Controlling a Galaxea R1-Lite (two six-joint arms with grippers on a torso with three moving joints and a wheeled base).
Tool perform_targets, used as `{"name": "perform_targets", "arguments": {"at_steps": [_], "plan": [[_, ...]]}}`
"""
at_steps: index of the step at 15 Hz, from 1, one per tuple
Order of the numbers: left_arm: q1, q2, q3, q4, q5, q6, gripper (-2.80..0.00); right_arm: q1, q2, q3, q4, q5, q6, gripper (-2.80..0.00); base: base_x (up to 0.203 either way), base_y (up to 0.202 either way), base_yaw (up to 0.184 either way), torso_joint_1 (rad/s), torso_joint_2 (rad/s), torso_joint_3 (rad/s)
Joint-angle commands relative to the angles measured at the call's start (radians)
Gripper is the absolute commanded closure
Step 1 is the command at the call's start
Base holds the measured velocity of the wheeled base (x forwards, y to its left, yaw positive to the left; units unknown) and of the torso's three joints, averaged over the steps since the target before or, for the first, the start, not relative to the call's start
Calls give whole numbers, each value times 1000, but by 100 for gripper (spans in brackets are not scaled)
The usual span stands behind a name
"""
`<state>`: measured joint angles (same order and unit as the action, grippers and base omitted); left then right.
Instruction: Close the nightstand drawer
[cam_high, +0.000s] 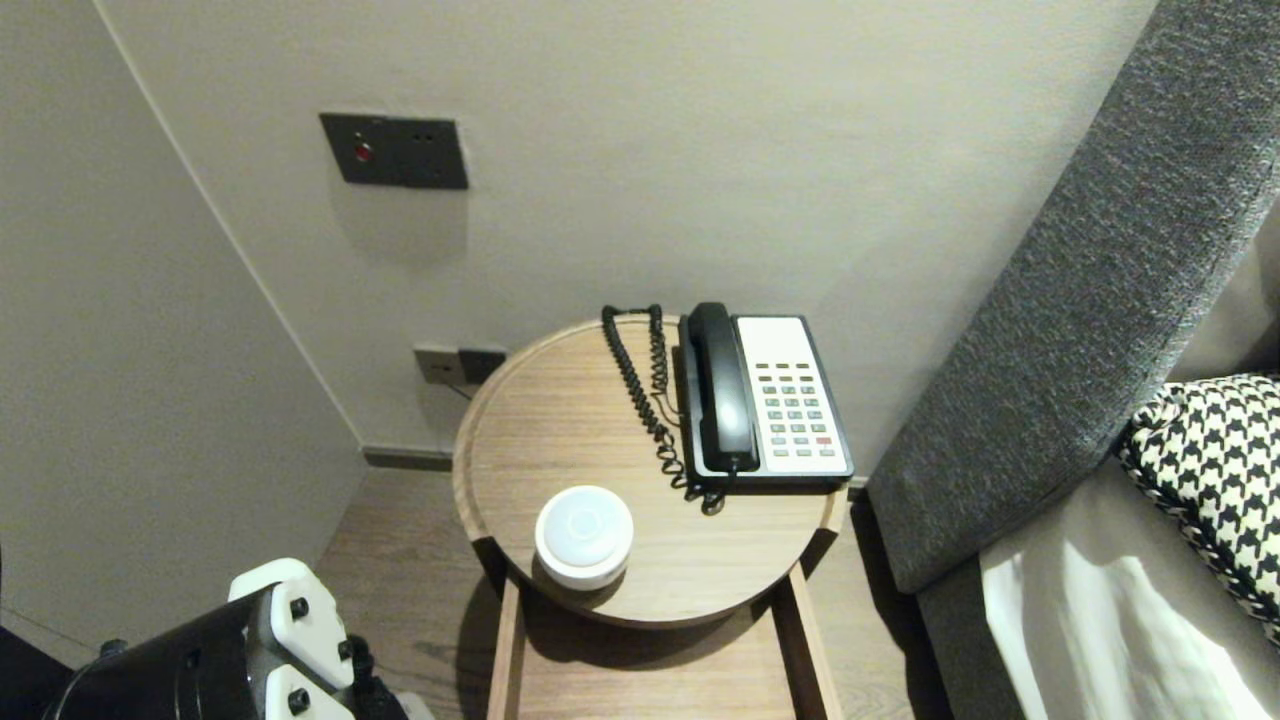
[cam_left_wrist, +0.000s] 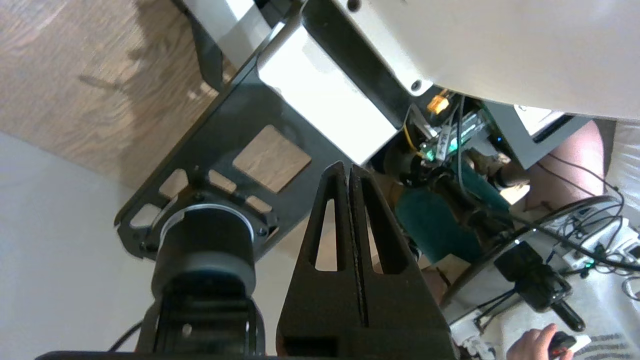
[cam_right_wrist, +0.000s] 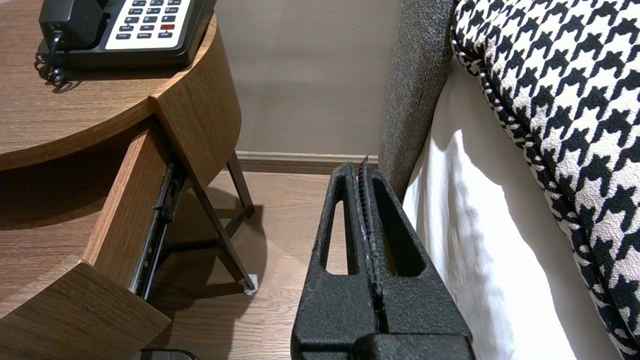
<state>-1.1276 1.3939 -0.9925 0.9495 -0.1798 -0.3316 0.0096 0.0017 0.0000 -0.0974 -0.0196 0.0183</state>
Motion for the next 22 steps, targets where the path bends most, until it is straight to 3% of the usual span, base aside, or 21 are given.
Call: {"name": "perform_targets", "arguments": {"at_steps": [1, 10, 14, 19, 22], "plan": [[-22, 16, 39, -47, -1, -2, 0, 0, 1, 40, -1, 0, 0, 0, 0, 0, 0, 0, 0, 0], [-61, 121, 101, -188, 0, -2, 0, 0, 1, 40, -1, 0, 0, 0, 0, 0, 0, 0, 0, 0], [-61, 128, 176, -304, 11, -3, 0, 0, 1, 40, -1, 0, -1, 0, 0, 0, 0, 0, 0, 0], [-61, 183, 327, -539, 124, -6, 0, 0, 1, 40, -1, 0, 0, 0, 0, 0, 0, 0, 0, 0], [-61, 212, 345, -583, 133, -10, 0, 0, 1, 40, -1, 0, 0, 0, 0, 0, 0, 0, 0, 0]]}}
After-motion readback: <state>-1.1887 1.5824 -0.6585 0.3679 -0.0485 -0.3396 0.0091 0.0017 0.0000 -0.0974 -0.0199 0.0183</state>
